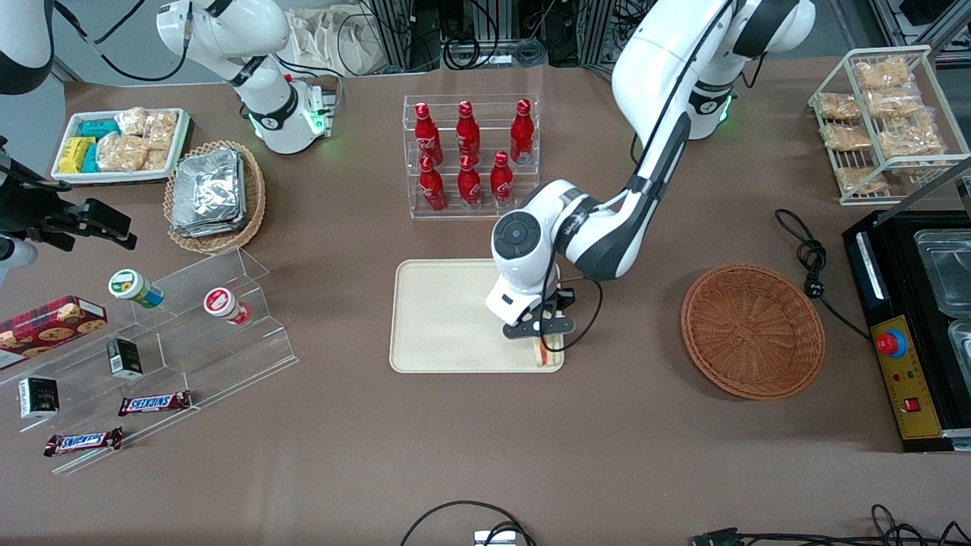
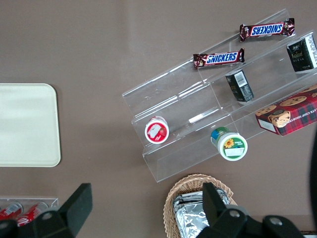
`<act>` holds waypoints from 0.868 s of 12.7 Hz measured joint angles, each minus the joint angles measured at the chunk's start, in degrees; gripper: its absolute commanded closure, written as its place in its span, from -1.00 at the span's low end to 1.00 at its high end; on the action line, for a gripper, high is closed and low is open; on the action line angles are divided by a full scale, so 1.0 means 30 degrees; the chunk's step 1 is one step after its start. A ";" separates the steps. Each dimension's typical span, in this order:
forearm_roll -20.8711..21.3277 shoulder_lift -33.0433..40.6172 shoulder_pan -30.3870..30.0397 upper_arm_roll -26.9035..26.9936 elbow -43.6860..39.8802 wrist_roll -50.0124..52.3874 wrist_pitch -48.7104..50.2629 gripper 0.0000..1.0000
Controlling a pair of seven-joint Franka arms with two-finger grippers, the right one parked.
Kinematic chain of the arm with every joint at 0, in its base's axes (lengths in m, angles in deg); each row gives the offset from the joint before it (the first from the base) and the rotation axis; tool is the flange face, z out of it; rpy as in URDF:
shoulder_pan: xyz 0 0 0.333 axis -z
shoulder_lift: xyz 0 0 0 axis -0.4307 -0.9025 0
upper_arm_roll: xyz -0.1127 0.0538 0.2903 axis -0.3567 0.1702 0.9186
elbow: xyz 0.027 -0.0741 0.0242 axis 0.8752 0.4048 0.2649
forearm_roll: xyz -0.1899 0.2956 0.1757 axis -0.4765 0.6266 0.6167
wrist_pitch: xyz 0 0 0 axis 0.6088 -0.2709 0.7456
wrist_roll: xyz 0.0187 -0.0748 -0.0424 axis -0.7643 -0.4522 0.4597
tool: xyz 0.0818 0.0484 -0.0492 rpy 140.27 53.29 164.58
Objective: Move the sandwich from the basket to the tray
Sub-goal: 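Lower the sandwich onto the tray and open the left gripper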
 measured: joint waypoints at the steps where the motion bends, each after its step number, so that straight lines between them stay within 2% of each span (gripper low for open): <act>1: -0.0184 -0.0022 -0.0029 0.0000 -0.0067 -0.0283 0.0001 0.92; 4: -0.0283 -0.0213 -0.0014 -0.0124 -0.0091 -0.0508 -0.0076 0.82; 5: -0.0283 -0.0413 -0.0007 -0.0176 -0.0090 -0.0516 -0.0261 0.62; 6: -0.0283 -0.0633 -0.0005 -0.0226 -0.0091 -0.0534 -0.0432 0.01; 7: -0.0283 -0.0827 -0.0004 -0.0277 -0.0090 -0.0549 -0.0505 -0.99; 11: -0.0284 -0.0965 -0.0004 -0.0344 -0.0167 -0.0578 -0.0544 -1.00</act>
